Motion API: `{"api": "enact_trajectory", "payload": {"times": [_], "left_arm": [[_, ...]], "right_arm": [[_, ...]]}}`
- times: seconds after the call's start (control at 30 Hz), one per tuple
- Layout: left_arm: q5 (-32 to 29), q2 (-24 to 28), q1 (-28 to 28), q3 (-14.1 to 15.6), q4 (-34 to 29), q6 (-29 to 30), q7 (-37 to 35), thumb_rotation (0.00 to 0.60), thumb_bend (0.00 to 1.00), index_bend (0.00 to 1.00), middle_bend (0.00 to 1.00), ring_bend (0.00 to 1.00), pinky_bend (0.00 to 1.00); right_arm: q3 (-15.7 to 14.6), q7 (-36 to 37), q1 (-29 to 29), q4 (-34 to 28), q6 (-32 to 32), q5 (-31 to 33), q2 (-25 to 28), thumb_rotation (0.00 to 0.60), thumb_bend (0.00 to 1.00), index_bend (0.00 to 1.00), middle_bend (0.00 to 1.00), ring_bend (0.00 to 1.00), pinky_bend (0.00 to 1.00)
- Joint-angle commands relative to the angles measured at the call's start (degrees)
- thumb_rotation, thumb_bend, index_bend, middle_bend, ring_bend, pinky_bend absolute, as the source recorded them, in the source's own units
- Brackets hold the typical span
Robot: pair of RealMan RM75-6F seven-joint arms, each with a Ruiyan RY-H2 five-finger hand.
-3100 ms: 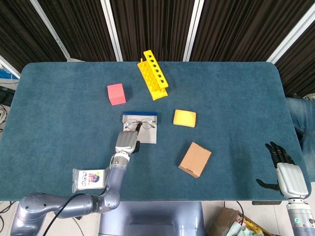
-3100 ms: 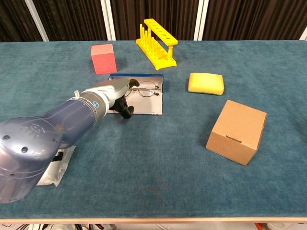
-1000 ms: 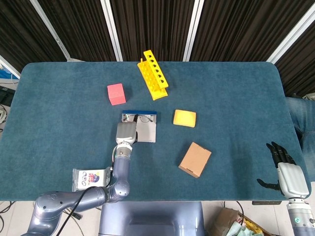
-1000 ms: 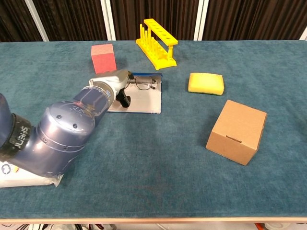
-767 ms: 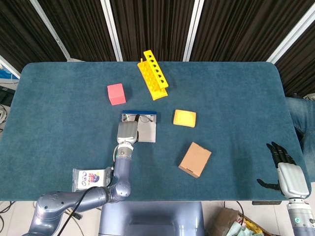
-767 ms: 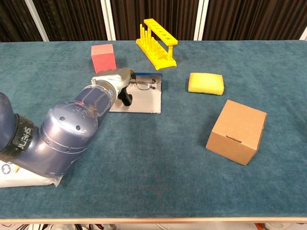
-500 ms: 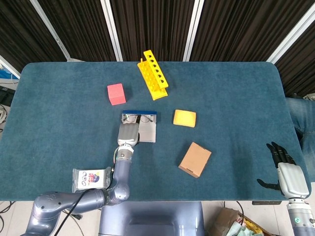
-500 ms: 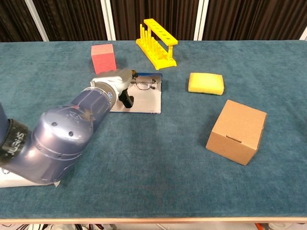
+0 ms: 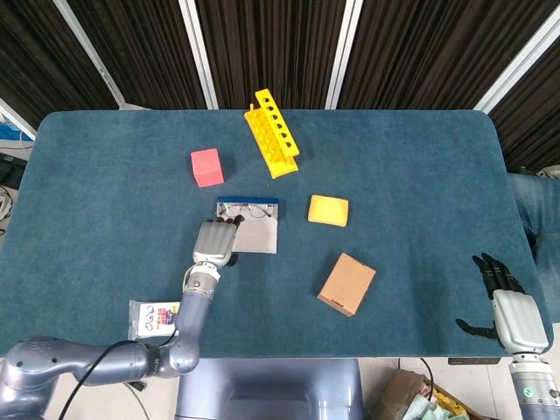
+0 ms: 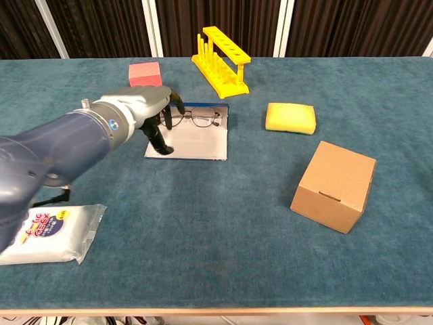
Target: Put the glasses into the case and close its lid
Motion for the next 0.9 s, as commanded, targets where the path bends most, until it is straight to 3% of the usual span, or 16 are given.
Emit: {"api": "enact_trajectory", "payload": {"times": [0.03, 0.3, 0.9], "left_arm": [[-0.55, 2.23, 0.0, 1.31, -1.15, -2.65, 1.1, 0.6, 0.1, 0.12, 0.13, 0.01, 0.07], [3.38, 1.39, -0.44, 3.93, 1.95, -2.86, -0.4, 0.6, 0.09, 0.14, 0.2, 0.05, 0.11], [4.3, -2.91, -2.0, 4.09, 8.22, -3.54, -1.67, 0.6, 0.17, 0.2, 0.21, 0.05, 0.11]], "right_arm": [[-0.02, 0.03, 0.05, 0.0, -0.17, 0.07, 0.08, 0.6, 0.0, 0.0, 0.0, 0.0, 0.18], [0.01, 0.57, 0.15, -0.1, -0.57, 0.27, 0.3, 0.6, 0.0, 0.0, 0.0, 0.0, 0.18], [0.05, 1.31, 0.24, -0.09, -1.01, 0.62, 0.52, 0.6, 0.0, 0.0, 0.0, 0.0, 0.18]]}}
